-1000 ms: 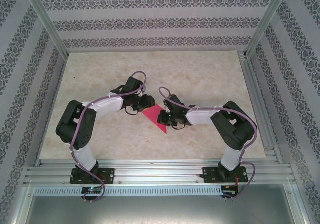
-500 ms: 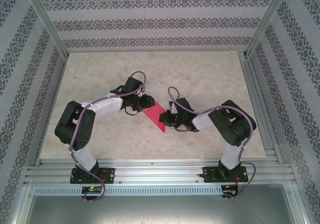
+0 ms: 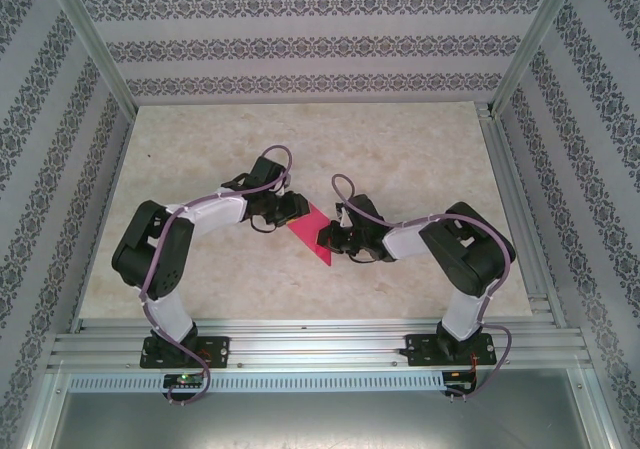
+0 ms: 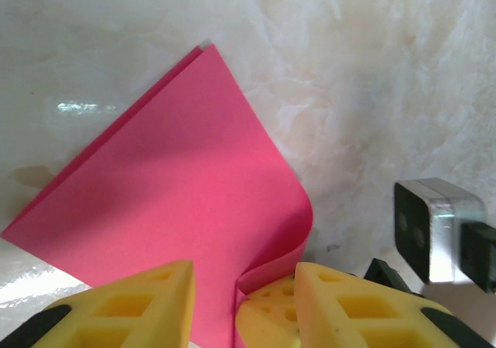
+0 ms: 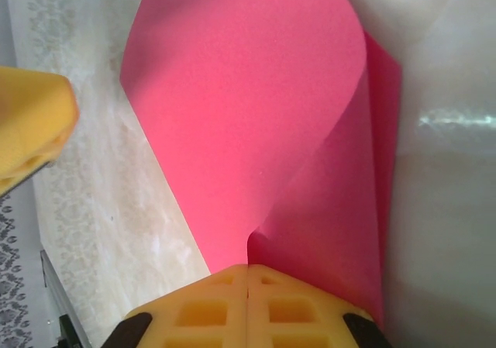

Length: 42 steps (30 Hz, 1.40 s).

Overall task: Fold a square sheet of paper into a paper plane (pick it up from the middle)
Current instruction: Third fold the triangle at the center of the table.

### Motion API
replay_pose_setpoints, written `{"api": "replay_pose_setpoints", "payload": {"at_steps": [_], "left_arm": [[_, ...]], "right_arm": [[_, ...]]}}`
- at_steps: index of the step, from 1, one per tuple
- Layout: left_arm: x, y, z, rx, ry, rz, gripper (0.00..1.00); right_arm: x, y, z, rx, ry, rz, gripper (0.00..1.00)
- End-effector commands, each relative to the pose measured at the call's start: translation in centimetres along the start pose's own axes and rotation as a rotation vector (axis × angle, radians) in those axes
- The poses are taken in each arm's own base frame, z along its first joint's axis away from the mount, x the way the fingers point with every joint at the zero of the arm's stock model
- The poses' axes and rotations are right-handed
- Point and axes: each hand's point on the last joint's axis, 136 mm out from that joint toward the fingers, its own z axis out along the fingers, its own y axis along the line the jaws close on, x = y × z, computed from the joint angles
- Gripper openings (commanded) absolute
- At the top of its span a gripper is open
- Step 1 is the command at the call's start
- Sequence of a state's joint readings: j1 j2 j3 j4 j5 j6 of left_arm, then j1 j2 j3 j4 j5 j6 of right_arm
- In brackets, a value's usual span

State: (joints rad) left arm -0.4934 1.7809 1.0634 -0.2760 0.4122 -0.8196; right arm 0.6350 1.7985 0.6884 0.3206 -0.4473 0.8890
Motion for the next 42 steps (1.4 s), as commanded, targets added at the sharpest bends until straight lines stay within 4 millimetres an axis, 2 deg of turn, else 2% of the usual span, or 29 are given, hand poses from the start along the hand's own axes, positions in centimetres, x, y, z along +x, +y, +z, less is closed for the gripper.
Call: {"api": "replay_pose_setpoints", "payload": {"at_steps": [1,2,4,7,8,11,15,16,17,18,21,25,31,34,38,42], "left_arm": [[-0.5,-0.3,1.3,0.006,-0.006,-0.016,0.40],[-0.6,-0.2,1.6,0.003,-0.004,-0.014,0.40],[-0.6,0.4,2.2,-0.014,0.000,-0.020,0.40],[-0.5,1.1,3.1,-0.029,0.011,-0.033,0.39],[-0.4,1.2,3.3,-0.026,0.014,-0.038,0.39],[-0.3,1.5,3.5,-0.031,0.020,-0.041,0.39],[-0.1,1.9,3.5,-0.053,0.022,-0.039,0.39],[-0.1,2.0,3.5,-0.056,0.023,-0.039,0.39],[-0.1,2.0,3.5,-0.055,0.023,-0.039,0.39],[-0.1,1.9,3.4,-0.053,0.023,-0.037,0.39],[-0.1,1.0,3.0,-0.022,0.022,-0.028,0.39],[-0.2,-1.2,1.9,0.067,0.020,0.001,0.37],[0.4,-4.3,1.0,0.242,0.057,-0.009,0.26],[1.0,-3.8,1.0,0.219,0.079,-0.027,0.26],[2.4,-2.7,1.5,0.211,0.133,-0.075,0.25],[2.9,-3.1,1.5,0.270,0.149,-0.093,0.26]], "right_arm": [[2.5,-3.7,-0.2,0.177,0.082,0.008,0.17],[2.4,-3.5,-0.2,0.178,0.080,0.002,0.15],[2.3,-2.9,-0.1,0.178,0.082,-0.010,0.22],[2.1,-2.5,0.1,0.187,0.082,-0.018,0.23],[2.0,-2.4,0.2,0.185,0.079,-0.013,0.26],[1.6,-1.7,0.2,0.143,0.058,0.003,0.27],[1.9,-2.3,0.3,0.129,0.067,0.048,0.29],[2.0,-2.3,0.3,0.125,0.067,0.051,0.32],[2.1,-2.4,0.3,0.120,0.064,0.058,0.39],[2.1,-2.3,0.3,0.112,0.062,0.062,0.43],[2.1,-2.7,0.1,0.120,0.061,0.071,0.45],[1.9,-2.4,0.1,0.100,0.055,0.072,0.48],[1.8,-2.1,0.4,0.068,0.054,0.073,0.54],[1.8,-2.0,0.4,0.061,0.052,0.073,0.60],[1.8,-2.0,0.5,0.061,0.054,0.069,0.60],[1.9,-2.0,0.4,0.059,0.046,0.070,0.62]]}}
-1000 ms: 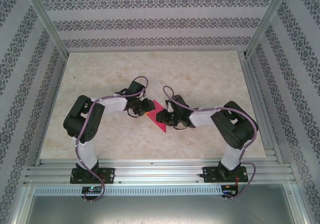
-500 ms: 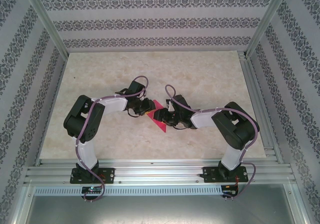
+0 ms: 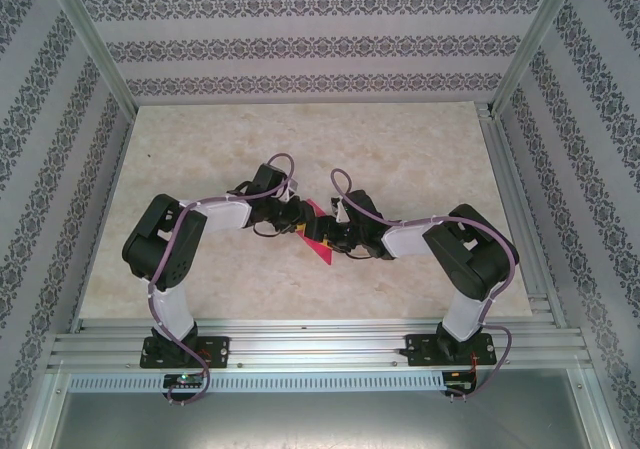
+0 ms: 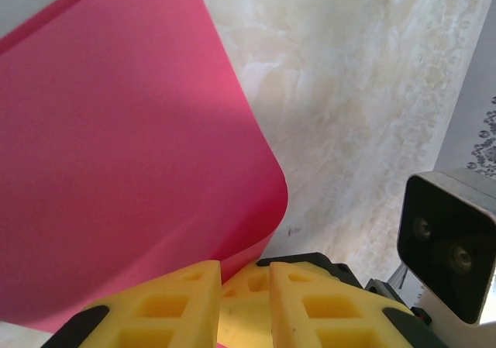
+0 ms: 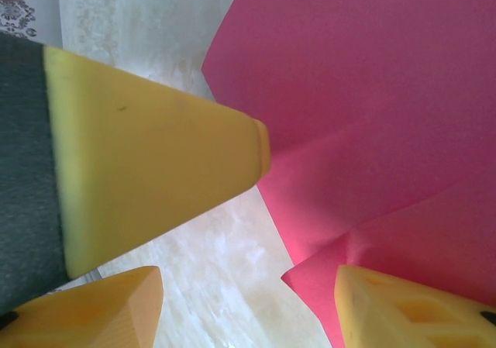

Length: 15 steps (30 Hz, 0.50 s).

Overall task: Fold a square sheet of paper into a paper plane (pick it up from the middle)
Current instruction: Third fold the triangle at the center of the table.

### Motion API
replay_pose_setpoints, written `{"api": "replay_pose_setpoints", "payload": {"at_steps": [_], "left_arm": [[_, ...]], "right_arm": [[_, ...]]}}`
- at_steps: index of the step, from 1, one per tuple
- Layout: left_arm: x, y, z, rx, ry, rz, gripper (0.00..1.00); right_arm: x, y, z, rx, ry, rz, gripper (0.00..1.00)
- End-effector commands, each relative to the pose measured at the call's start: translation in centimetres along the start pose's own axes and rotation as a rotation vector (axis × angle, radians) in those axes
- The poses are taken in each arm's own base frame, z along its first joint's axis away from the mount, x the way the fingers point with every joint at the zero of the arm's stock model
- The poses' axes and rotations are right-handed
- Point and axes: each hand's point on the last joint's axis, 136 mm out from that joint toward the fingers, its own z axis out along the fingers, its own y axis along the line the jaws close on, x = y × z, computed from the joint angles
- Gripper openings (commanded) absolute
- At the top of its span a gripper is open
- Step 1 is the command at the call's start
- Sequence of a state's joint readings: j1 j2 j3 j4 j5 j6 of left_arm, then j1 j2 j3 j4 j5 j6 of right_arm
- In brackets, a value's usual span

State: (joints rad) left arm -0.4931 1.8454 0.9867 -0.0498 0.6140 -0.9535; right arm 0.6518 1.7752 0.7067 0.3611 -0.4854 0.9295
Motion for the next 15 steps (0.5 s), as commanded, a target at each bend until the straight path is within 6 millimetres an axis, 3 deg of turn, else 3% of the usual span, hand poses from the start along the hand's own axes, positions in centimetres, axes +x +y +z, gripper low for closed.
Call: {"api": "replay_pose_setpoints", "payload": {"at_steps": [1,8,12,15], "left_arm": [[1.3,-1.7,-0.1,0.084,0.054,-0.001,0.27],[2.0,-1.8,0.2,0.095,0.108,-0.001,0.28],[2.6,0.4,-0.3,-0.029,0.111,-0.009,0.27],[3.4,0.6,0.1,-0.015,0.153,-0.022,0.27]], "right_arm": [[2.2,-5.1,0.1,0.152,0.043,0.079,0.64],[2.2,-5.0,0.1,0.156,0.045,0.070,0.66],[2.0,-4.7,0.2,0.147,0.043,0.069,0.68],[2.0,-4.7,0.3,0.150,0.041,0.067,0.69]]}}
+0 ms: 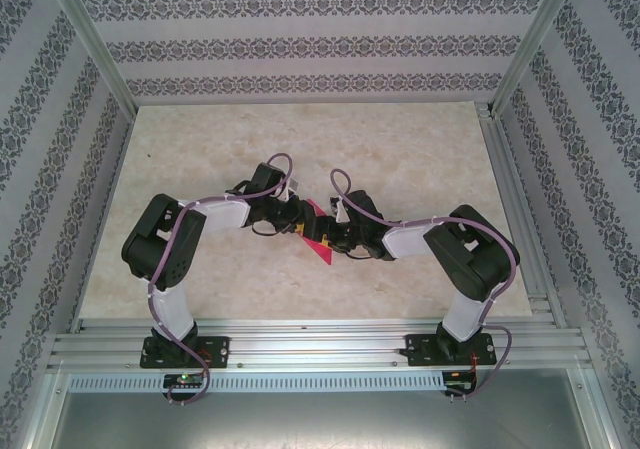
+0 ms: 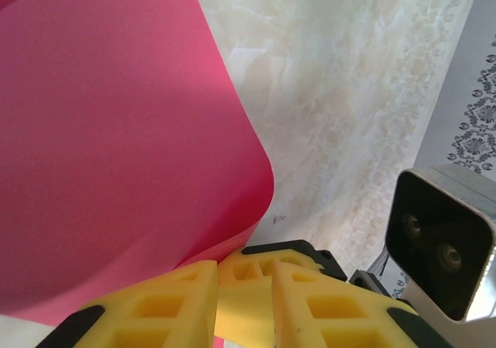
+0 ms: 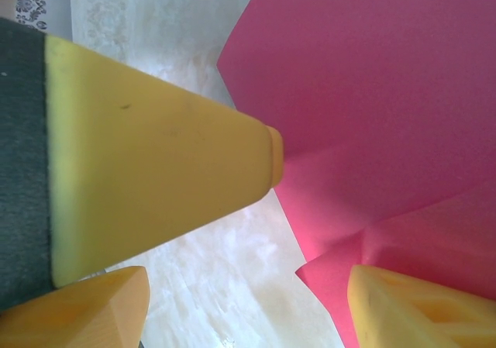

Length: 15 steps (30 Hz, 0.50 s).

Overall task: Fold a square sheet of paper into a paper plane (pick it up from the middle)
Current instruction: Third fold the triangle at the center of the table.

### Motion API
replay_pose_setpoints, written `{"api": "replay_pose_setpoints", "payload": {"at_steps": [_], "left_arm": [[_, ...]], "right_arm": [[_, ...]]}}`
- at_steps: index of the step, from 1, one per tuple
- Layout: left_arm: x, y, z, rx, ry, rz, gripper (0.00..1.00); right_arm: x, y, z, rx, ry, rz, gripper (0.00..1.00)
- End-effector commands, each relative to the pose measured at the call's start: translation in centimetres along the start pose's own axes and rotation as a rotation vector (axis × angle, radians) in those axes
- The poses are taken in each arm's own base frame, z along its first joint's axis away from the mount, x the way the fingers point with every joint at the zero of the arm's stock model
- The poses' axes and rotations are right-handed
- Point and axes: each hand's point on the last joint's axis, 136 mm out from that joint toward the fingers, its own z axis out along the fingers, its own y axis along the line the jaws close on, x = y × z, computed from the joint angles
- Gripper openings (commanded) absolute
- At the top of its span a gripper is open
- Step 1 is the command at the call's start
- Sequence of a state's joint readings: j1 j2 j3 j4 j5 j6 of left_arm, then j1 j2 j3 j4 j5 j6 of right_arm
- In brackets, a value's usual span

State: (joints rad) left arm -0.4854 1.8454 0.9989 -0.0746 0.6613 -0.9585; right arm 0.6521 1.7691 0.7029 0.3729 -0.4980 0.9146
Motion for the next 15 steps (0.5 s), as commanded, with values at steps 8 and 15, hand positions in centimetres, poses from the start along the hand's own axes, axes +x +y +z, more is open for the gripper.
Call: {"api": "replay_pose_setpoints", "payload": {"at_steps": [8,15], "left_arm": [[3.0,0.9,0.5,-0.033,0.100,-0.010,0.27],[2.1,1.1,0.2,-0.059,0.058,-0.027,0.26]], "right_arm": [[2.1,-4.9,0.4,0.164,0.045,0.070,0.78],[2.2,-4.6,0.4,0.125,0.028,0.051,0.91]]}}
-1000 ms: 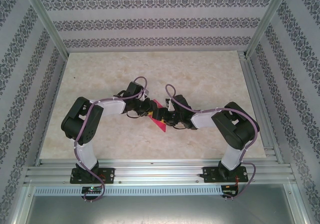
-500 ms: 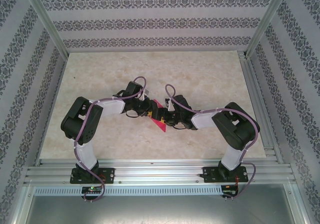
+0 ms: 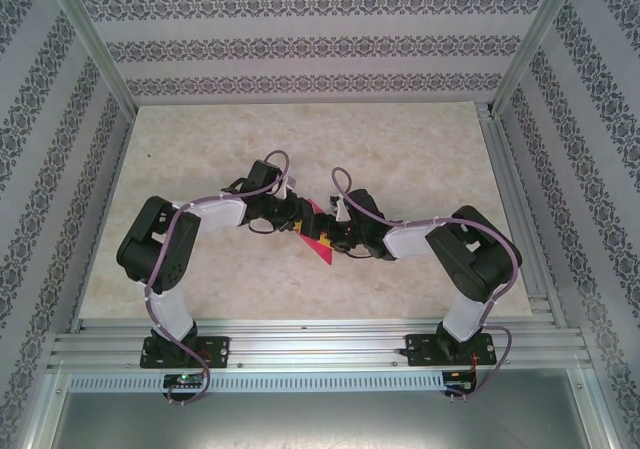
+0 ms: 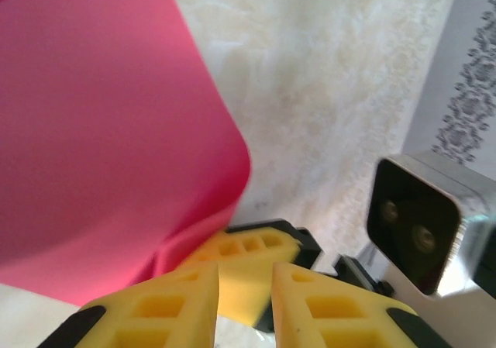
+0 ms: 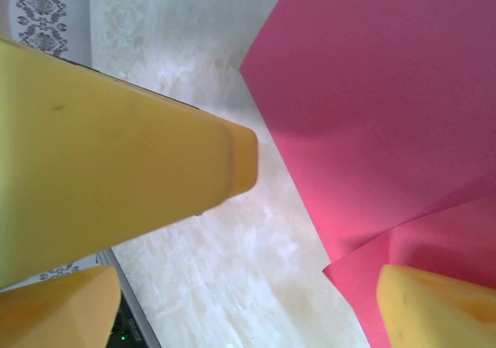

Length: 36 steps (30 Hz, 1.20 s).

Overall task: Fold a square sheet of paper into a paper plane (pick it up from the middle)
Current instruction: Third fold the triangle at the center of the table.

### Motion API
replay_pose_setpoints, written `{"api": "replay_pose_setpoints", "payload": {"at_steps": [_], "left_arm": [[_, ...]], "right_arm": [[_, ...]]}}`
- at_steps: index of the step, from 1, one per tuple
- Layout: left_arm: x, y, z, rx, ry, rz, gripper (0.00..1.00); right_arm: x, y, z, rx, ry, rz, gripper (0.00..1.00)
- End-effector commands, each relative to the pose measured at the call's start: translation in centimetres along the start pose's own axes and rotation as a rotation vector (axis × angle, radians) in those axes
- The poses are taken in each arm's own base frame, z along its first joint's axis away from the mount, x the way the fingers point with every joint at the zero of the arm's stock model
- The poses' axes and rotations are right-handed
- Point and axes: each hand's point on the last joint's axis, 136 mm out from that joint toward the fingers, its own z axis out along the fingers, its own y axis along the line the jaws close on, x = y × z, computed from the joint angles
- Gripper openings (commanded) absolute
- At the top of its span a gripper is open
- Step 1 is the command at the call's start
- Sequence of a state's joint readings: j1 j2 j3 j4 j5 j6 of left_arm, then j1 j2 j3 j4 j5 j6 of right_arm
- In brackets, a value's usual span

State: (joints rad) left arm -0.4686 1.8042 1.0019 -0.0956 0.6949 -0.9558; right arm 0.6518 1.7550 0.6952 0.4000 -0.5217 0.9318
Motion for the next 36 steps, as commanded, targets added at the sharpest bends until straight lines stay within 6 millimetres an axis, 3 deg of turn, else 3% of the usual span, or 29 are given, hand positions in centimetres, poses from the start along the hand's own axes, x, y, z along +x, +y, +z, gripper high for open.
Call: {"api": "replay_pose_setpoints", "payload": {"at_steps": [1,6,14,26,30,36], "left_arm": [[2.1,2.4,1.3,-0.095,0.048,-0.035,0.26],[2.3,2.0,1.3,-0.076,0.052,-0.044,0.26],[0.4,3.8,-0.3,-0.132,-0.072,-0.121,0.27],[1.8,2.2,0.2,-0.012,0.005,-0.158,0.24],[2.0,0.6,0.4,0.050,0.020,-0.143,0.25],[2.1,0.4,0.3,0.009,0.016,-0.118,0.25]], "right_arm": [[2.3,-5.8,0.4,0.165,0.022,0.053,0.93],[2.5,-5.9,0.6,0.124,0.011,0.054,0.98],[2.3,-5.4,0.5,0.044,-0.033,0.046,0.98],[2.2,-5.6,0.5,0.011,-0.047,0.081,0.98],[2.3,-5.8,0.5,0.013,-0.044,0.086,0.98],[2.3,-5.8,0.5,0.018,-0.039,0.087,0.98]]}}
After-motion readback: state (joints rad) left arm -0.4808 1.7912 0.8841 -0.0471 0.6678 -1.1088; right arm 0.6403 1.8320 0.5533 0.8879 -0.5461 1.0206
